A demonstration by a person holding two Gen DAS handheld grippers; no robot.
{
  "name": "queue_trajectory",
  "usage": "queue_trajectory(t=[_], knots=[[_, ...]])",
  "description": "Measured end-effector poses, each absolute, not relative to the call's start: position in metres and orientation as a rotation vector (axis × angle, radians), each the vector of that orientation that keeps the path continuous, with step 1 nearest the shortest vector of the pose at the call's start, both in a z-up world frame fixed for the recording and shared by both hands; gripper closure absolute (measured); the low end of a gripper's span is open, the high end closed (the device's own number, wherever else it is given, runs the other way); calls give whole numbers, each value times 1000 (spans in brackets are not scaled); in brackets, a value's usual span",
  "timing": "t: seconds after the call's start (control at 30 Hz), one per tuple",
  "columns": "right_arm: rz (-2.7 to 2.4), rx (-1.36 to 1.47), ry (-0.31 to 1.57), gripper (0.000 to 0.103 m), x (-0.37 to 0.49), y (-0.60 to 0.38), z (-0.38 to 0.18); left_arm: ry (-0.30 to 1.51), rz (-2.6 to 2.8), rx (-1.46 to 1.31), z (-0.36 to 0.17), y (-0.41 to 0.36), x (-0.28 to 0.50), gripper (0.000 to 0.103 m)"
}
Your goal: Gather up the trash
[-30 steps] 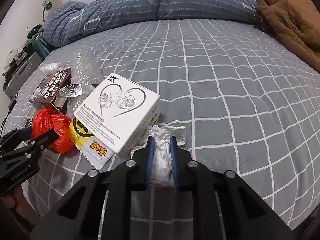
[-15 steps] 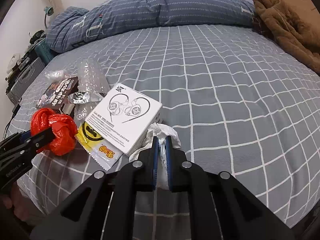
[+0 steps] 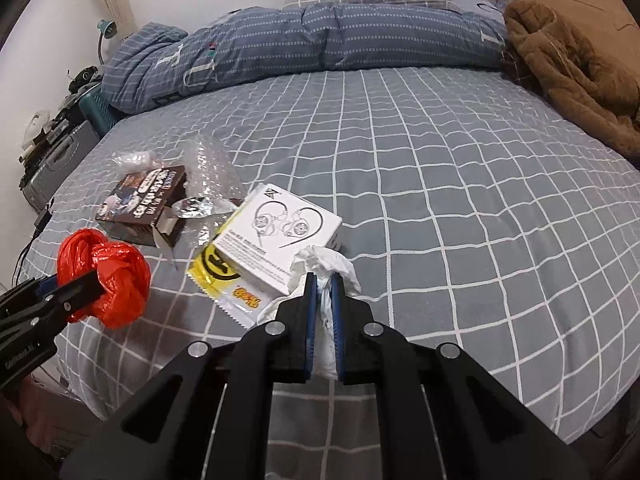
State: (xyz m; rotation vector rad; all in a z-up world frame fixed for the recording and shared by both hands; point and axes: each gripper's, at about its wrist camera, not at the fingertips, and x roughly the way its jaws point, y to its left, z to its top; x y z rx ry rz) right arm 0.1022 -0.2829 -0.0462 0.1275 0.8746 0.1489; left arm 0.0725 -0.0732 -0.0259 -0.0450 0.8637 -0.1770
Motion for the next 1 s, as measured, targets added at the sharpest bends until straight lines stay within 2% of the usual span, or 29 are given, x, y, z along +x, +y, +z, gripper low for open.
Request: queue_trajectory(t=[1.0], knots=[[170, 105, 843, 96, 2, -261, 10, 888, -141, -41, -5, -56, -27, 60]])
